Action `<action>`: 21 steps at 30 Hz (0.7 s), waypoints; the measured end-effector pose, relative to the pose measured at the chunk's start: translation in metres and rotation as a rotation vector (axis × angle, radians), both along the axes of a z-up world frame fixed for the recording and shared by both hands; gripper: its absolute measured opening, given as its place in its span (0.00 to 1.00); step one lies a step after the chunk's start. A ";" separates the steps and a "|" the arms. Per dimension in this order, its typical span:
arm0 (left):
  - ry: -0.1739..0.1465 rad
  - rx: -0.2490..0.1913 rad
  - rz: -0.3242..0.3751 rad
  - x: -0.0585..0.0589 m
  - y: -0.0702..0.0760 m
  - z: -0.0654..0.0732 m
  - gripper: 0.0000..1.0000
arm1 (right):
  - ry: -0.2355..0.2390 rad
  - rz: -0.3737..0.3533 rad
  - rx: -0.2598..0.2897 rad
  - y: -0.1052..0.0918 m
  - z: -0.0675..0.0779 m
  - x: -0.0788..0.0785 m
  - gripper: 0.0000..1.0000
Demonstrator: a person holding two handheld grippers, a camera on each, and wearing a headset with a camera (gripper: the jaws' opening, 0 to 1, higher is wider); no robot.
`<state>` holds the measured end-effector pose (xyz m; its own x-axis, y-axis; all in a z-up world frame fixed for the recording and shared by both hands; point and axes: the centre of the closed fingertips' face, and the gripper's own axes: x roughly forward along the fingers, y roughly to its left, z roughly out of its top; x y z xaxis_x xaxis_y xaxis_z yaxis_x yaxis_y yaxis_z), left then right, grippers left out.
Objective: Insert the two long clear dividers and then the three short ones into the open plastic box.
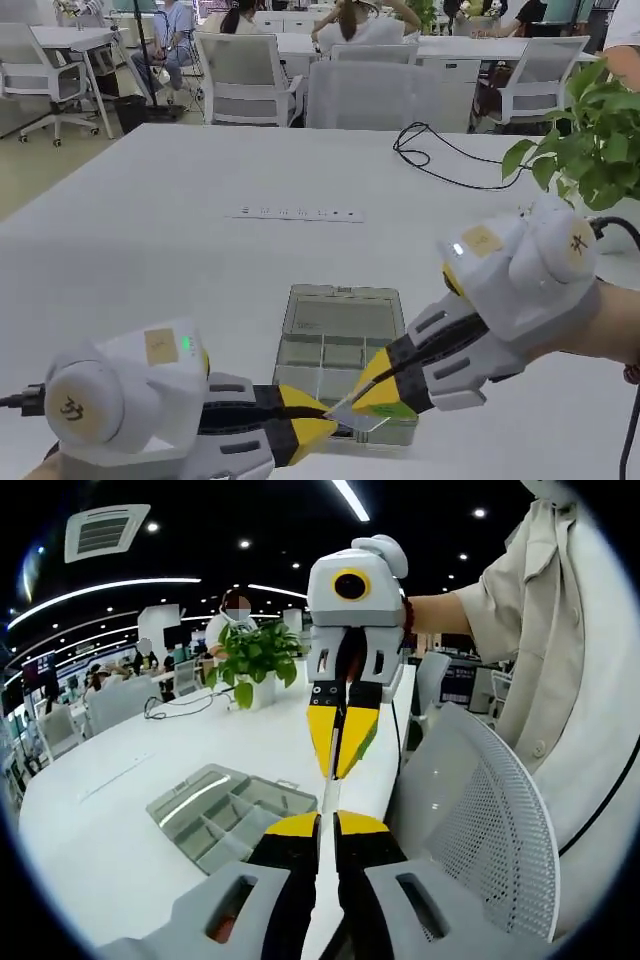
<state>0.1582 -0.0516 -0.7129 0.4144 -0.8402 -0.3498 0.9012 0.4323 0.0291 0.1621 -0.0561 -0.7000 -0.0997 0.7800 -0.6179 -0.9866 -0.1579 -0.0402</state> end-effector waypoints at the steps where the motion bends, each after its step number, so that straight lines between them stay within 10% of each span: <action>1: 0.002 -0.006 0.017 0.001 0.002 0.000 0.04 | 0.009 -0.019 -0.009 -0.001 0.000 0.003 0.02; 21: 0.001 -0.069 0.206 0.022 0.020 0.004 0.31 | -0.030 -0.146 -0.199 -0.009 -0.017 0.046 0.02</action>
<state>0.1804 -0.0311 -0.7087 0.5792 -0.7600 -0.2950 0.7938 0.6081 -0.0082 0.2079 -0.0650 -0.7168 0.0258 0.6473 -0.7618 -0.9984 -0.0220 -0.0525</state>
